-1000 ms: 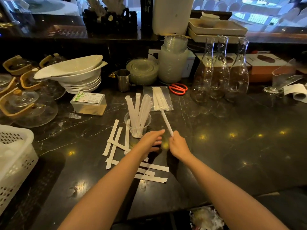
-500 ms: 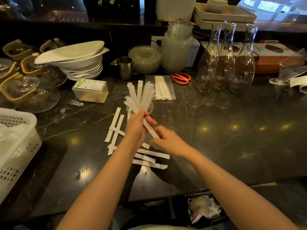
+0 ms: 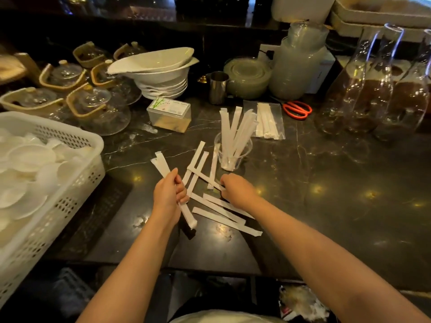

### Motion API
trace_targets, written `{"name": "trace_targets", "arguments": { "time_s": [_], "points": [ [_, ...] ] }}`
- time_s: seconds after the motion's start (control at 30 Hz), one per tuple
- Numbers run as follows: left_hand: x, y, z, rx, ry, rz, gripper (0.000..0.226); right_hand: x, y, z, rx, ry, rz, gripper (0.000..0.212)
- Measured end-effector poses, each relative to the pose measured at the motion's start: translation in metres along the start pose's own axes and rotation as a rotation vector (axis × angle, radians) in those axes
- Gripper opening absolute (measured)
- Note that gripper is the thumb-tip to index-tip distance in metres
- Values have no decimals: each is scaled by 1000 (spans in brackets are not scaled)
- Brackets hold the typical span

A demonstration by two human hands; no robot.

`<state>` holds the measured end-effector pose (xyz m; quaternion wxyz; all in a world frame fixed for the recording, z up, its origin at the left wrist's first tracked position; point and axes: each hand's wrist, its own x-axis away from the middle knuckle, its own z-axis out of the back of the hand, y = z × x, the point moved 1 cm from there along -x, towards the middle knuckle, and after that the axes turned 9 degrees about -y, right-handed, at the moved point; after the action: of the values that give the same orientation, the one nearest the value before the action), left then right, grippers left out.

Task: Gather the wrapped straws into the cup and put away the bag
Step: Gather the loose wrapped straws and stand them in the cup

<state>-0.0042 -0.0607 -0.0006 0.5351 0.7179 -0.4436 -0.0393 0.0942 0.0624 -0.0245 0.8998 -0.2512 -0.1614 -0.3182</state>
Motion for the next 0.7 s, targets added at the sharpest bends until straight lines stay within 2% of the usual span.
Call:
{"name": "trace_targets", "arguments": {
  "time_s": [0.3,0.47,0.6,0.7],
  "points": [
    [2,-7,12,15,21,30,37,22,19,7,187,-206,12,9],
    [2,-14,10,7,18,45,37,36,29,9,169,-252,-15,25],
    [4,-18,10,8,13,58,37,43,20,-3,171,-188,6,58],
    [5,-21,9,12,10,70,38,45,9,-18,244,-156,34,58]
  ]
}}
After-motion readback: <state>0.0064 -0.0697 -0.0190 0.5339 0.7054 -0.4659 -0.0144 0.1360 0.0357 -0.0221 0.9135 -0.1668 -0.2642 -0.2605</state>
